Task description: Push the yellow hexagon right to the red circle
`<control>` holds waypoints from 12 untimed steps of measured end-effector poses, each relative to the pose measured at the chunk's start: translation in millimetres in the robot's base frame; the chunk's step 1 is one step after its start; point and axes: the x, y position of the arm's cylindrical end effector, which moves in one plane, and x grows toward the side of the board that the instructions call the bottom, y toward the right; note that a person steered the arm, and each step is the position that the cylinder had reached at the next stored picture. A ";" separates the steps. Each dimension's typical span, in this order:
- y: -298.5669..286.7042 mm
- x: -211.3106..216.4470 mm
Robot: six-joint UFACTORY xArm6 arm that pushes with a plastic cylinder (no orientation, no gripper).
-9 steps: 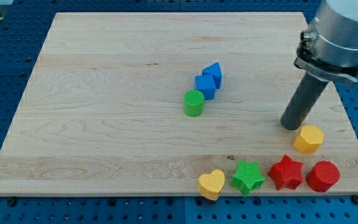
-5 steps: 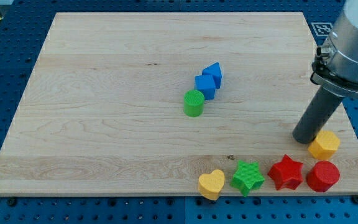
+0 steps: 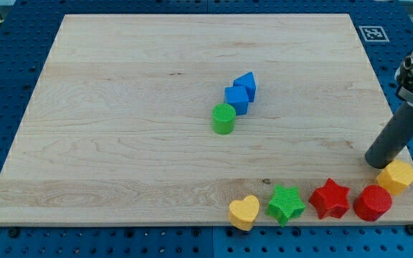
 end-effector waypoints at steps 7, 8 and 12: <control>8.3 35.2; 13.2 32.4; -19.2 -51.2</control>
